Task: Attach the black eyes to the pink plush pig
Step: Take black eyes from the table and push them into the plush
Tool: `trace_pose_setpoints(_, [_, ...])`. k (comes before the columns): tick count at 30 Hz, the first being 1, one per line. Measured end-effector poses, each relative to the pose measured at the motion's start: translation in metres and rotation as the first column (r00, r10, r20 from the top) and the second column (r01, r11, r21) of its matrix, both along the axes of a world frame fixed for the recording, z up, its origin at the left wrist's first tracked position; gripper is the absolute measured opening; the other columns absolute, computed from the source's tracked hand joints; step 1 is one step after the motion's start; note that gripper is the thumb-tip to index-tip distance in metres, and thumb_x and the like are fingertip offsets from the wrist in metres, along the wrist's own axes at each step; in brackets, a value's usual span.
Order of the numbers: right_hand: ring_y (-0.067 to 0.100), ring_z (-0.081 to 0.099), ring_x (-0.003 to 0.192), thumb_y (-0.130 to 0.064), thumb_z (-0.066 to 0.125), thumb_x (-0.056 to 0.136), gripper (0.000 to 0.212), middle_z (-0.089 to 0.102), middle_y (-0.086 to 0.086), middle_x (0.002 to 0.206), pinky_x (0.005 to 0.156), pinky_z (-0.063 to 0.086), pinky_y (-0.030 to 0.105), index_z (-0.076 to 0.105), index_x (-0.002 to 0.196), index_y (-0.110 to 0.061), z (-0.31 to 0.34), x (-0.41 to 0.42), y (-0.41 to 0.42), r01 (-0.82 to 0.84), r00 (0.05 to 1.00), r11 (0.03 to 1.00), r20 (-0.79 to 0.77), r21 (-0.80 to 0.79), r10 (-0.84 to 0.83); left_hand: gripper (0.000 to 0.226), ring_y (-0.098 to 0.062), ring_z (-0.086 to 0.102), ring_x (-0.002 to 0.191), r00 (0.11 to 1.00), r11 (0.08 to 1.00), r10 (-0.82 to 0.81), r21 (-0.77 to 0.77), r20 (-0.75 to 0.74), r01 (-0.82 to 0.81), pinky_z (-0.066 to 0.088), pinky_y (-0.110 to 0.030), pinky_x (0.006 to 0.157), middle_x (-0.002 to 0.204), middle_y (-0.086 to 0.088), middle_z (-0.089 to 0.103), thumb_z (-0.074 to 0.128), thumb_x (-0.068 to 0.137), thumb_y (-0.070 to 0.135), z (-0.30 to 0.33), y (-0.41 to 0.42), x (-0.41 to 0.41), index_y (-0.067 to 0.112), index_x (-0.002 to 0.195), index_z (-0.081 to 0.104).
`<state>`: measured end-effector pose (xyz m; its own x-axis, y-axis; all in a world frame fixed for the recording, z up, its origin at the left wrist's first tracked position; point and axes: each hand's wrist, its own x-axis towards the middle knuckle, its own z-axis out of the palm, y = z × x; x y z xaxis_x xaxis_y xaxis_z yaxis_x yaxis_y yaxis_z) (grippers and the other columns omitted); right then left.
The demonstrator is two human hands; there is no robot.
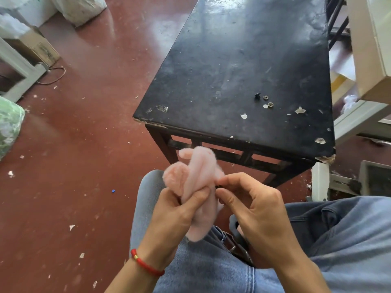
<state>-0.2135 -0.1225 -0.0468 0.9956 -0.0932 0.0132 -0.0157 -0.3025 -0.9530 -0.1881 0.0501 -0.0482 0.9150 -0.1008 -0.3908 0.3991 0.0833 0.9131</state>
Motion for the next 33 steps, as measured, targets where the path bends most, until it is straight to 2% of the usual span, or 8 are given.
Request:
trace_pose_setpoints(2, [0.005, 0.079, 0.089, -0.002, 0.082, 0.089, 0.022, 0.081, -0.009, 0.092, 0.078, 0.062, 0.017, 0.078, 0.108, -0.012, -0.001, -0.001, 0.000, -0.009, 1.000, 1.000, 0.005, -0.026, 0.009, 0.025, -0.031, 0.082, 0.102, 0.999, 0.998, -0.044, 0.050, 0.024, 0.043, 0.067, -0.047, 0.092, 0.103, -0.014, 0.087, 0.079, 0.084, 0.025, 0.000, 0.001, 0.000, 0.011, 0.105, 0.085])
trace_pose_setpoints(9, [0.012, 0.081, 0.084, -0.003, 0.083, 0.089, 0.026, 0.083, -0.010, 0.090, 0.071, 0.067, 0.038, 0.070, 0.107, -0.017, -0.003, -0.004, -0.001, -0.011, 0.998, 0.998, -0.058, 0.063, 0.015, 0.035, -0.019, 0.083, 0.100, 0.974, 0.967, -0.214, 0.160, 0.078, 0.200, 0.067, -0.034, 0.085, 0.104, -0.005, 0.088, 0.079, 0.080, 0.038, 0.006, 0.011, 0.005, 0.017, 0.109, 0.084])
trace_pose_setpoints(14, [0.009, 0.080, 0.077, -0.008, 0.084, 0.088, 0.031, 0.083, -0.008, 0.084, 0.068, 0.063, 0.020, 0.065, 0.107, -0.021, -0.003, -0.004, 0.000, -0.001, 0.998, 0.996, -0.055, 0.095, 0.007, 0.019, -0.020, 0.083, 0.101, 0.967, 0.972, -0.235, 0.033, 0.099, 0.233, 0.065, -0.023, 0.081, 0.106, -0.005, 0.087, 0.080, 0.088, 0.021, 0.010, 0.014, 0.010, 0.022, 0.107, 0.085])
trace_pose_setpoints(20, [0.007, 0.071, 0.063, -0.019, 0.085, 0.089, 0.041, 0.078, 0.000, 0.073, 0.062, 0.060, 0.028, 0.058, 0.115, -0.035, 0.001, -0.005, 0.000, -0.068, 0.992, 0.983, -0.096, 0.169, 0.085, 0.036, -0.028, 0.079, 0.108, 0.979, 0.968, -0.206, -0.147, -0.002, 0.204, 0.065, -0.028, 0.085, 0.111, -0.013, 0.084, 0.084, 0.079, 0.018, 0.009, 0.020, 0.011, 0.017, 0.115, 0.079])
trace_pose_setpoints(26, [0.009, 0.045, 0.057, -0.067, 0.086, 0.067, 0.067, 0.046, -0.011, 0.060, 0.056, 0.044, 0.037, 0.056, 0.123, -0.046, -0.004, -0.007, 0.000, -0.136, 0.958, 0.935, -0.199, 0.327, 0.209, 0.052, -0.033, 0.079, 0.106, 0.887, 0.840, -0.449, -0.388, -0.104, 0.380, 0.067, -0.041, 0.090, 0.114, -0.021, 0.081, 0.094, 0.077, 0.021, 0.016, 0.032, 0.016, 0.002, 0.122, 0.075])
trace_pose_setpoints(29, [0.010, 0.053, 0.068, -0.070, 0.089, 0.062, 0.076, 0.054, -0.012, 0.078, 0.066, 0.053, 0.038, 0.054, 0.126, -0.047, -0.001, -0.004, -0.002, -0.165, 0.953, 0.961, -0.215, 0.221, 0.213, 0.046, -0.031, 0.080, 0.103, 0.868, 0.821, -0.485, -0.400, -0.109, 0.408, 0.067, -0.039, 0.087, 0.112, -0.018, 0.083, 0.092, 0.080, 0.019, 0.016, 0.036, 0.017, 0.005, 0.121, 0.076])
trace_pose_setpoints(31, [0.001, 0.062, 0.107, -0.065, 0.089, 0.065, 0.087, 0.061, -0.014, 0.120, 0.094, 0.055, 0.029, 0.049, 0.139, -0.045, 0.004, 0.000, -0.008, -0.225, 0.967, 0.974, -0.129, -0.013, 0.221, 0.033, -0.024, 0.082, 0.095, 0.876, 0.850, -0.467, -0.334, -0.123, 0.407, 0.067, -0.033, 0.080, 0.103, -0.012, 0.085, 0.091, 0.080, 0.014, 0.017, 0.038, 0.016, 0.011, 0.111, 0.081])
trace_pose_setpoints(33, [0.001, 0.035, 0.150, -0.059, 0.088, 0.070, 0.095, 0.041, -0.024, 0.157, 0.121, 0.036, 0.029, 0.042, 0.151, -0.041, 0.013, 0.009, -0.012, -0.365, 0.931, 0.919, -0.064, -0.149, 0.359, 0.025, -0.020, 0.081, 0.096, 0.878, 0.877, -0.469, -0.172, -0.096, 0.449, 0.066, -0.028, 0.080, 0.101, -0.007, 0.086, 0.085, 0.083, 0.008, 0.018, 0.039, 0.016, 0.015, 0.107, 0.083])
